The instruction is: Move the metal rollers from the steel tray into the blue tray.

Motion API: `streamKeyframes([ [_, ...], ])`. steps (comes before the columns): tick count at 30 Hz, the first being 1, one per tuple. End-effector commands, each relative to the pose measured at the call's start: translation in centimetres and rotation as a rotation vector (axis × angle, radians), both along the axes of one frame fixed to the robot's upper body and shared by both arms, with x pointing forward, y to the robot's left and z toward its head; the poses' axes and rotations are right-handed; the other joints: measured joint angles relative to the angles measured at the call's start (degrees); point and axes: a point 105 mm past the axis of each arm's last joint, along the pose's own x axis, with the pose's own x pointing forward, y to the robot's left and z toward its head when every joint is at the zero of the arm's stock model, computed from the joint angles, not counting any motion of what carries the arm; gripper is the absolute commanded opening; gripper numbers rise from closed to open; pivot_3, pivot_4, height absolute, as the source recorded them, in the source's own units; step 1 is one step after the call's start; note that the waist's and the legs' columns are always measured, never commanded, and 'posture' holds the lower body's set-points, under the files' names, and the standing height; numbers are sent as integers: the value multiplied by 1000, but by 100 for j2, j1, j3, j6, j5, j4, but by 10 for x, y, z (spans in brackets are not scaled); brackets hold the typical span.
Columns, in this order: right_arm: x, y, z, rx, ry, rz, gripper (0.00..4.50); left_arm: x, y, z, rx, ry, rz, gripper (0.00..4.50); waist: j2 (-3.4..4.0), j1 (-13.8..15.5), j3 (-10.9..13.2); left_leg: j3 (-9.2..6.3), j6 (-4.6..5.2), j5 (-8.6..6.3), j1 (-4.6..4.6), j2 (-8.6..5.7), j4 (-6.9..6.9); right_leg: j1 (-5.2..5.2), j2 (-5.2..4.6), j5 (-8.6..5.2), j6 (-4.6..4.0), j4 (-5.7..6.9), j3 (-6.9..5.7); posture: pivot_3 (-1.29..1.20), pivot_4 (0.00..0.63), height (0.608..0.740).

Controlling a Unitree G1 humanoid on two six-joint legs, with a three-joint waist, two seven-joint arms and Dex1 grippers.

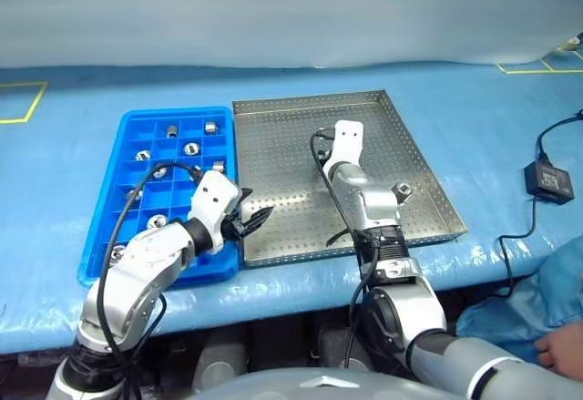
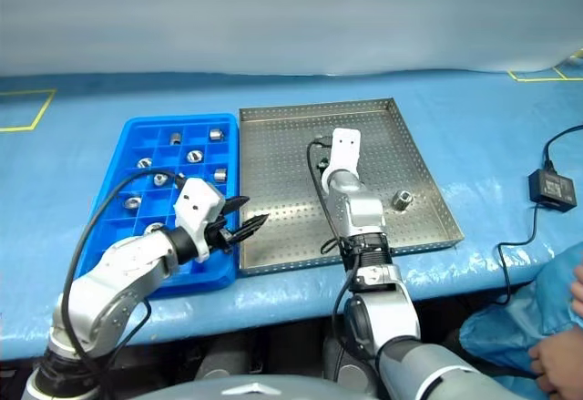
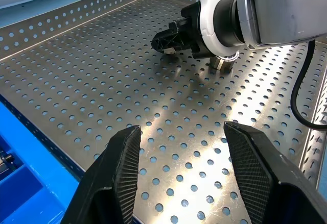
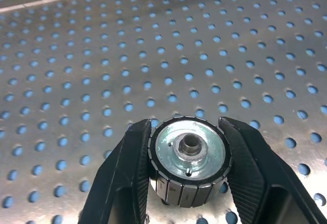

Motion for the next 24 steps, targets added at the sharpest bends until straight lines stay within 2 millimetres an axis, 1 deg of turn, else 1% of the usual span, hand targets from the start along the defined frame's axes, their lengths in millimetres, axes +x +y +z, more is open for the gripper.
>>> streamKeyframes([
  [1,-23,54,53,180,-137,378,1722,-4,15,24,-15,-81,54,2841,0,4,1,-1,0,0,-1,0,-2,-1,0,1,3,-1,0,98,150,740],
  [2,-42,76,65,224,-157,569,1722,-7,22,28,-15,-87,81,2841,3,-1,3,-1,0,0,0,1,-4,0,1,10,18,-2,0,108,150,740],
  [5,-90,107,81,244,-196,931,1722,-13,39,29,4,-83,144,2841,5,20,4,-7,0,-1,5,4,-18,-1,1,8,17,-3,-9,139,150,740],
  [7,-113,120,82,220,-214,1090,1722,-19,53,26,34,-70,207,2841,5,62,3,-16,-2,-2,8,6,-25,2,2,-2,7,-3,-22,165,150,740],
  [9,-121,126,80,200,-215,1154,1722,-23,65,24,56,-65,266,2841,5,118,4,-24,-4,-3,8,8,-26,4,0,-10,-1,-2,-37,172,150,740],
  [10,-122,131,77,192,-211,1170,1722,-25,73,25,65,-71,314,2841,4,149,3,-27,-5,-3,8,8,-25,5,-2,-26,-27,-2,-44,192,150,740],
  [13,-120,147,65,164,-181,1197,1722,-31,104,23,84,-74,514,2841,4,252,4,-28,-11,0,8,7,-20,8,-10,-40,-16,-2,-55,238,150,740],
  [14,-118,153,60,142,-167,1197,1722,-33,110,22,90,-71,557,2841,3,280,4,-28,-12,1,9,7,-18,9,-10,-43,-11,-2,-58,244,150,740],
  [16,-114,162,51,108,-154,1201,1722,-38,117,20,101,-63,608,2841,2,327,3,-30,-17,4,10,9,-14,11,-10,-42,-12,1,-63,269,150,740],
  [18,-111,171,47,89,-151,1205,1722,-42,120,18,105,-55,632,2841,2,379,3,-32,-20,5,9,9,-14,10,-10,-41,-15,1,-69,285,150,740],
  [20,-107,180,45,89,-154,1206,1722,-45,118,17,99,-49,630,2841,-2,441,2,-37,-22,5,6,10,-15,9,-11,-36,-24,-1,-74,294,150,740],
  [24,-91,191,43,74,-166,1156,1722,-46,111,15,81,-43,611,2841,-1,519,3,-45,-28,3,3,8,-18,9,-13,-29,-44,-1,-84,305,150,740],
])
